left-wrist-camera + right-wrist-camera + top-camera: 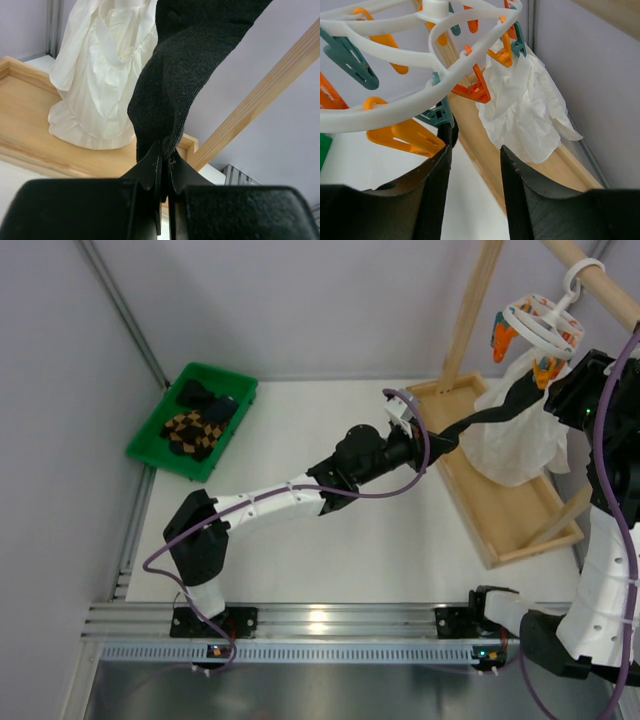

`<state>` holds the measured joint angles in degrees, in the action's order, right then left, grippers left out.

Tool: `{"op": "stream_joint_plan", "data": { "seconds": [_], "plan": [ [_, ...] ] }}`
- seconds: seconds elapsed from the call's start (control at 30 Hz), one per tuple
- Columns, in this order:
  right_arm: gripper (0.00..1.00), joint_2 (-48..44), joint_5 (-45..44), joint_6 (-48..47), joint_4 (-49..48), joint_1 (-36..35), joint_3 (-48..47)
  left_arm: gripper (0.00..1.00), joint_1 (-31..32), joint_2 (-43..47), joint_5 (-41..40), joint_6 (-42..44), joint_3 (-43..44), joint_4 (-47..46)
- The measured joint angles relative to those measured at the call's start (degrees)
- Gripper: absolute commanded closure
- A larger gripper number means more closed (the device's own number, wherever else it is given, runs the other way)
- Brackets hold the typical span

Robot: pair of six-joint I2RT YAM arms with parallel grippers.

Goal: Remove the socks clipped to the hanger

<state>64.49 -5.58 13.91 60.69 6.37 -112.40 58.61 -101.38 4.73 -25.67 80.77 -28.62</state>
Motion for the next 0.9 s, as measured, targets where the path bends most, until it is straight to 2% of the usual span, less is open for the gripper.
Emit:
{"op": "stream_joint_plan", "data": {
  "seconds": [0.3, 0.6, 0.9],
  "plan": [
    [0.62, 0.4, -2.3, -1.8, -3.3, 0.0, 3.0, 1.00, -0.2, 0.1, 2.2, -1.5, 0.0, 0.0],
    [0.67, -0.6, 3.8, -1.9, -10.1, 0.0, 7.1, 1.00, -0.2, 0.1, 3.2, -1.9, 0.0, 0.0],
    [0.68, -2.7, 7.8, -0.8, -14.9, 0.0, 9.3, 1.00, -0.2, 0.1, 4.3, -2.4, 0.0, 0.0]
  ]
}}
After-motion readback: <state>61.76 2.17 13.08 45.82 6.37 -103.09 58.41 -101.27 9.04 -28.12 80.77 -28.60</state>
